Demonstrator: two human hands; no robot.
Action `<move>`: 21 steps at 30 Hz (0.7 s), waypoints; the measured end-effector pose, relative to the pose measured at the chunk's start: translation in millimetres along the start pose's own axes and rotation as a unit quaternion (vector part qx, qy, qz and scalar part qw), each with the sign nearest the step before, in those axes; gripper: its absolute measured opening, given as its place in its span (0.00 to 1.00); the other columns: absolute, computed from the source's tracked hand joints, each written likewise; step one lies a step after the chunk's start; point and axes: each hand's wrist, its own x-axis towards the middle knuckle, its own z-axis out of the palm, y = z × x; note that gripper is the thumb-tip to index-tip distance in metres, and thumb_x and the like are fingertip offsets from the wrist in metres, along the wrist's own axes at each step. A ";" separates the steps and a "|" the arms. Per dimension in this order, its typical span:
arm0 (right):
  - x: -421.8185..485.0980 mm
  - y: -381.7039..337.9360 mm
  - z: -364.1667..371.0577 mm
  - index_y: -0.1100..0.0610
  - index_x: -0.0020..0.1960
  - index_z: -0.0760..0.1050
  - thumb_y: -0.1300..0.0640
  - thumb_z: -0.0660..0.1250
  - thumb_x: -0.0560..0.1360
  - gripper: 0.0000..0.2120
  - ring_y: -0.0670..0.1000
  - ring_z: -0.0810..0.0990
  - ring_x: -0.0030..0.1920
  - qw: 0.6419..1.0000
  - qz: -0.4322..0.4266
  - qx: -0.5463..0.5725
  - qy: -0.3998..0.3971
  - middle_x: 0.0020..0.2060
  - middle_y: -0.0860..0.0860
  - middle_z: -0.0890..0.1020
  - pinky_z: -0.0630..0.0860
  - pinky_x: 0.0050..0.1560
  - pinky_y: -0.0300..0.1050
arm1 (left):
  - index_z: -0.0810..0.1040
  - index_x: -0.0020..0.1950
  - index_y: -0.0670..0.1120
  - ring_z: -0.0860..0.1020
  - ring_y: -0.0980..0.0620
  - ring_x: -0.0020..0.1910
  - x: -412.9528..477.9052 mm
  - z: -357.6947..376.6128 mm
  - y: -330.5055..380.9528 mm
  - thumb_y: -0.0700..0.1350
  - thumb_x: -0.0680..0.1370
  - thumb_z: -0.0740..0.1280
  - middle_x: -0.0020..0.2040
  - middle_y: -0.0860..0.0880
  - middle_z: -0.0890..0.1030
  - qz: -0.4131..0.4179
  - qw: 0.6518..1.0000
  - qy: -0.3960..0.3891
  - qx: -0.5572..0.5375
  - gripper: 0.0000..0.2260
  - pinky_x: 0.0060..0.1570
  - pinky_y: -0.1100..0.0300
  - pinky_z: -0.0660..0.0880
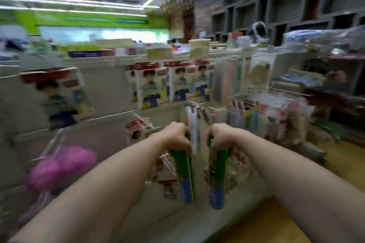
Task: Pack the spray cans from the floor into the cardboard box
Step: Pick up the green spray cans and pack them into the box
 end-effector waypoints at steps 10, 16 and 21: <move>-37.9 -209.8 42.5 0.57 0.55 0.80 0.56 0.84 0.61 0.25 0.55 0.82 0.47 0.973 -0.212 -0.065 -0.063 0.50 0.54 0.81 0.85 0.38 0.52 | 0.81 0.48 0.45 0.83 0.45 0.43 -180.0 -55.6 -125.8 0.43 0.66 0.82 0.47 0.44 0.81 -0.187 0.980 0.066 -0.033 0.15 0.31 0.52 0.83; -91.0 -360.4 91.1 0.59 0.52 0.81 0.59 0.84 0.61 0.22 0.58 0.82 0.47 0.939 -0.315 -0.107 -0.091 0.49 0.55 0.80 0.84 0.32 0.51 | 0.82 0.48 0.43 0.84 0.43 0.42 -327.5 -94.1 -206.1 0.42 0.65 0.83 0.48 0.42 0.81 -0.293 0.947 0.112 -0.069 0.16 0.31 0.51 0.83; -141.6 -476.5 157.6 0.59 0.52 0.81 0.60 0.84 0.61 0.22 0.57 0.83 0.46 0.907 -0.380 -0.119 -0.138 0.49 0.55 0.80 0.82 0.31 0.48 | 0.83 0.48 0.43 0.84 0.44 0.41 -453.1 -104.6 -275.8 0.41 0.66 0.82 0.48 0.42 0.81 -0.376 0.917 0.117 -0.066 0.15 0.32 0.49 0.84</move>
